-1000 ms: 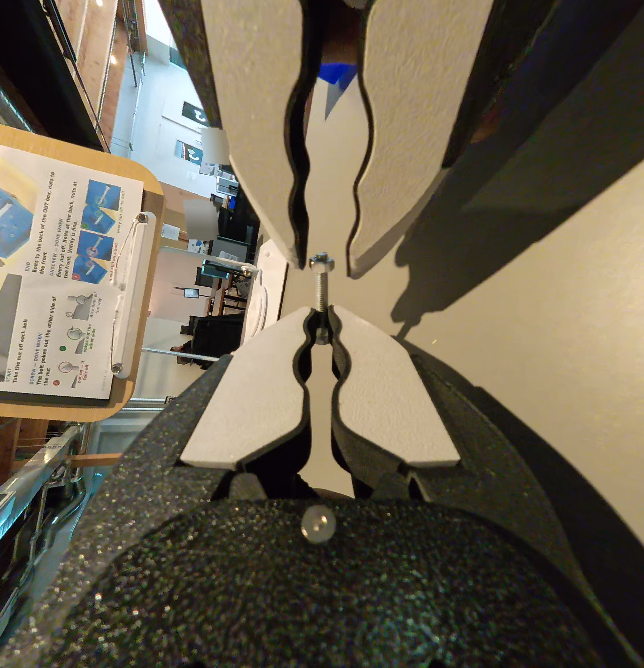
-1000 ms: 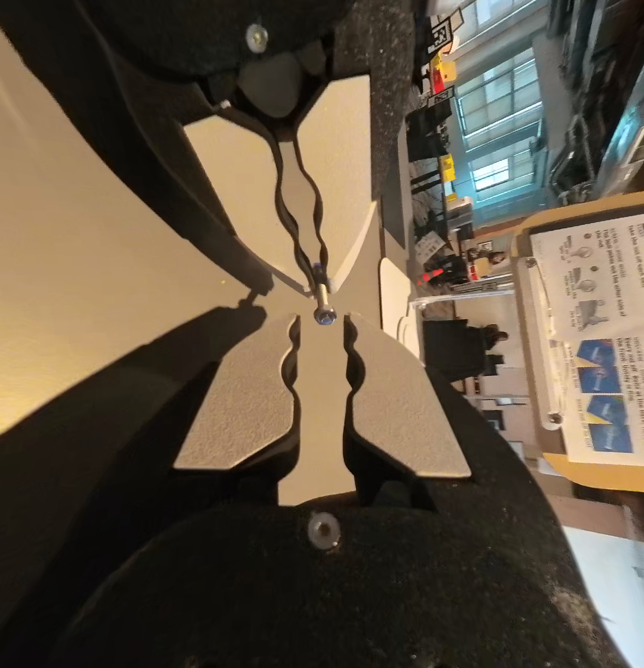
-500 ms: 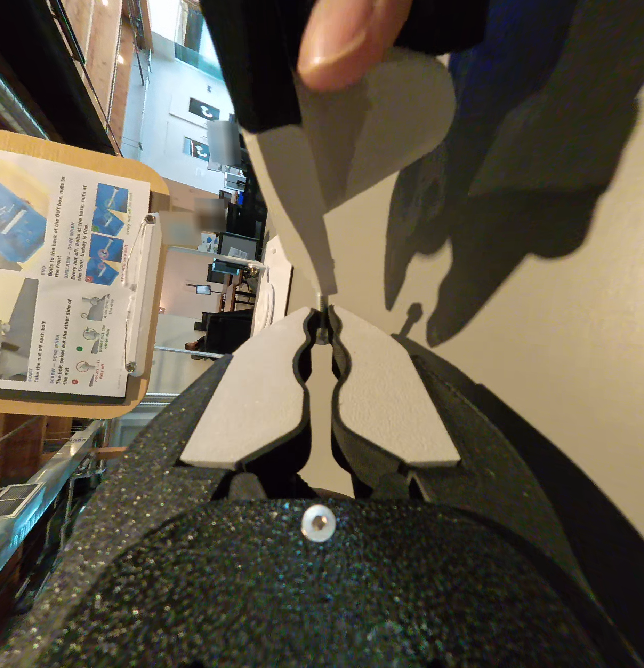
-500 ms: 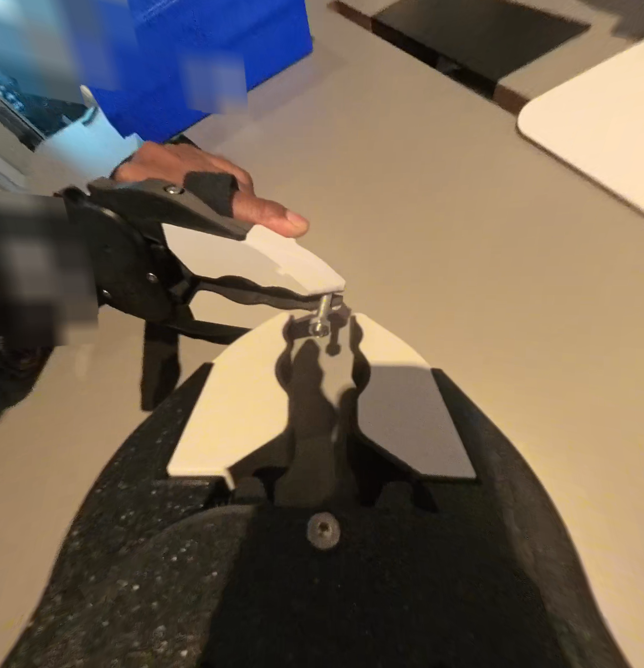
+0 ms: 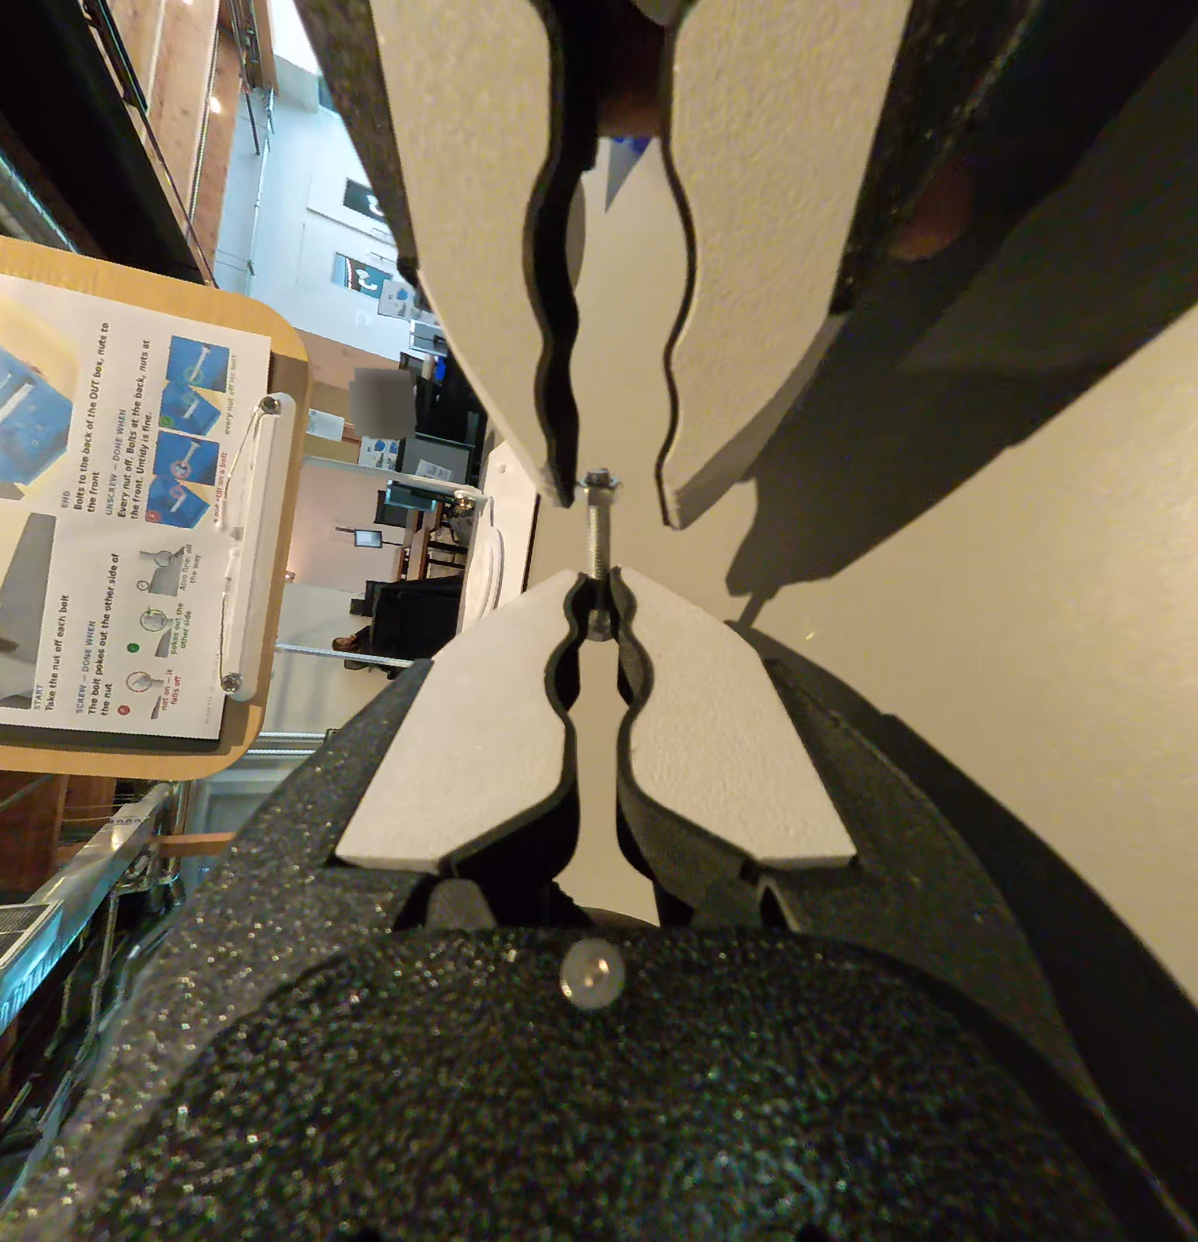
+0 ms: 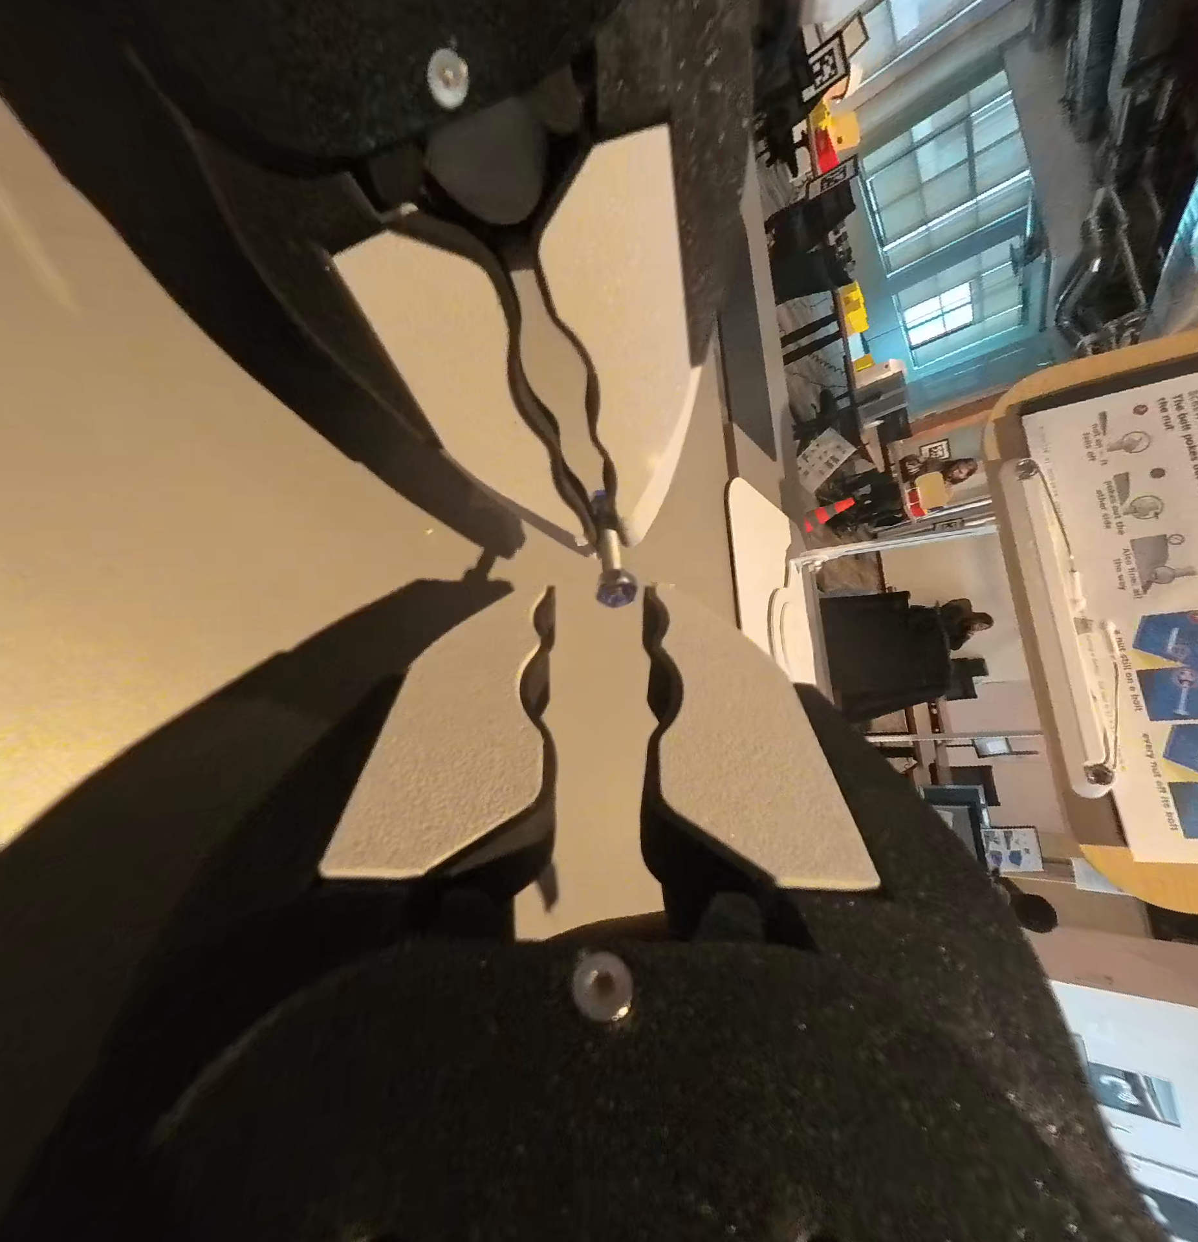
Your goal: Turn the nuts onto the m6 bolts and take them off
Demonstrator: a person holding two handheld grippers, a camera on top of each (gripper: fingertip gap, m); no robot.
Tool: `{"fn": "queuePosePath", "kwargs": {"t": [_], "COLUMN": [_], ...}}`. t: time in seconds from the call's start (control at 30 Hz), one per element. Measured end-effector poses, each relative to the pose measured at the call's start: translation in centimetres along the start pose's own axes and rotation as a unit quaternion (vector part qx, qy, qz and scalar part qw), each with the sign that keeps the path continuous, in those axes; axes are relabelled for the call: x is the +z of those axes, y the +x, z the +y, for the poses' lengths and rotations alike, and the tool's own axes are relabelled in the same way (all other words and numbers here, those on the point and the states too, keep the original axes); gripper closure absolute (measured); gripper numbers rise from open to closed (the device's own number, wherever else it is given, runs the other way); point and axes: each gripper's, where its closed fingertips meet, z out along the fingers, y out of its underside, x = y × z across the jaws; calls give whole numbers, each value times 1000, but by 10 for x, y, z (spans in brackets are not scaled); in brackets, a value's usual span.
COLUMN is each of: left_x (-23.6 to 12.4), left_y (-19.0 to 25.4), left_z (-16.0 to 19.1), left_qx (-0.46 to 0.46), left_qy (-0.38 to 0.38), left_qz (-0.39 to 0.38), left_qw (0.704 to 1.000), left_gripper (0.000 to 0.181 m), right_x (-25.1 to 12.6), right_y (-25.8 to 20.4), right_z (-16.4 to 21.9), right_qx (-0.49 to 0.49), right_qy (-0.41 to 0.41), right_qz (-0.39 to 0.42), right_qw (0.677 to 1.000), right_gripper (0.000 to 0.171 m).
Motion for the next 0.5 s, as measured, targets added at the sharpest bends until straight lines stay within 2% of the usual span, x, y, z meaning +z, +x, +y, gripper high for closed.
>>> {"fn": "queuePosePath", "kwargs": {"t": [0.1,0.2,0.3,0.37,0.43,0.5], "left_x": [0,0,1,0,-1,0], "left_y": [1,1,2,-1,-3,-4], "left_z": [-2,-2,1,2,3,2], "left_qx": [3,8,18,17,15,9], "left_qy": [2,0,-8,-9,-9,-8], "left_qz": [1,1,0,-6,-11,-12], "left_qw": [1000,1000,1000,1000,1000,1000], "left_gripper": [175,175,175,175,175,175], "right_x": [-1,1,4,4,4,4], "right_y": [3,2,-1,-1,0,2], "right_z": [-4,-3,-2,-5,-8,-10], "right_qx": [19,45,170,324,485,571], "right_qy": [8,-6,-29,-31,-17,18], "right_qz": [2,-11,-64,-111,-157,-187], "right_qw": [1000,999,983,939,860,800], "right_gripper": [150,161,161,161,161,161]}}
